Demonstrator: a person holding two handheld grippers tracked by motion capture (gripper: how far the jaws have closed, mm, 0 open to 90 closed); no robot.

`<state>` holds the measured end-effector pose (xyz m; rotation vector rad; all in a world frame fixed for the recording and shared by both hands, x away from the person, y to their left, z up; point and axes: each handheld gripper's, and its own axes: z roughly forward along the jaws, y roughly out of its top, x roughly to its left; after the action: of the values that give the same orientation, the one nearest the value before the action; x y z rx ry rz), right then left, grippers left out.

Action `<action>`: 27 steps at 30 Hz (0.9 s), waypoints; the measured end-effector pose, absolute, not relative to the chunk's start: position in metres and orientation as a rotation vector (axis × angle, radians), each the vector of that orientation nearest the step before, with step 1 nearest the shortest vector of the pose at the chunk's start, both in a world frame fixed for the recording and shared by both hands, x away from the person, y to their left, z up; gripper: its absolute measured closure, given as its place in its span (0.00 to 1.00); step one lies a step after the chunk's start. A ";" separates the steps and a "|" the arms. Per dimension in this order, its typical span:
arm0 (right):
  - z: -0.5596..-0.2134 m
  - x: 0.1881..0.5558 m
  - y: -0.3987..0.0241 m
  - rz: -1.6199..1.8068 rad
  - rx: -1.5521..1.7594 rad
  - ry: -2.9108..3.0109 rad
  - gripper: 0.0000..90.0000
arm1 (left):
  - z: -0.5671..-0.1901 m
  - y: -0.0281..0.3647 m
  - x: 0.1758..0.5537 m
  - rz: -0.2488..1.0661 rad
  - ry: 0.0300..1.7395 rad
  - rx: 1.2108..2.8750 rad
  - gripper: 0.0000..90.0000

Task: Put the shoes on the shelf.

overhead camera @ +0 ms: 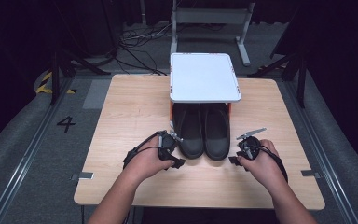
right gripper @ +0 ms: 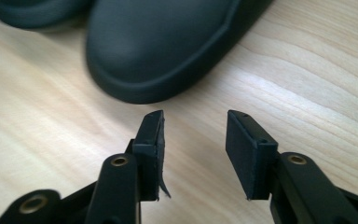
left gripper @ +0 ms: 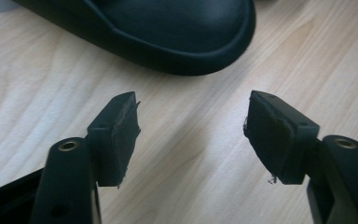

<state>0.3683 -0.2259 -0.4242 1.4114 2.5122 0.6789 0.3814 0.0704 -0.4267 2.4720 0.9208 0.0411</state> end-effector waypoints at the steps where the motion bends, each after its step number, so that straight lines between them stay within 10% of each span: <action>1: -0.421 0.366 -0.224 0.688 1.403 2.511 0.66 | -0.427 0.066 0.380 0.031 0.901 2.477 0.43; 27: -0.444 0.370 -0.194 0.708 1.412 2.628 0.82 | -0.444 0.028 0.386 -0.054 0.986 2.497 0.87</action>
<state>0.3696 -0.1941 -0.4436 1.4115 2.6277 0.7080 0.3855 0.0283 -0.4442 2.4966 0.9858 -0.0542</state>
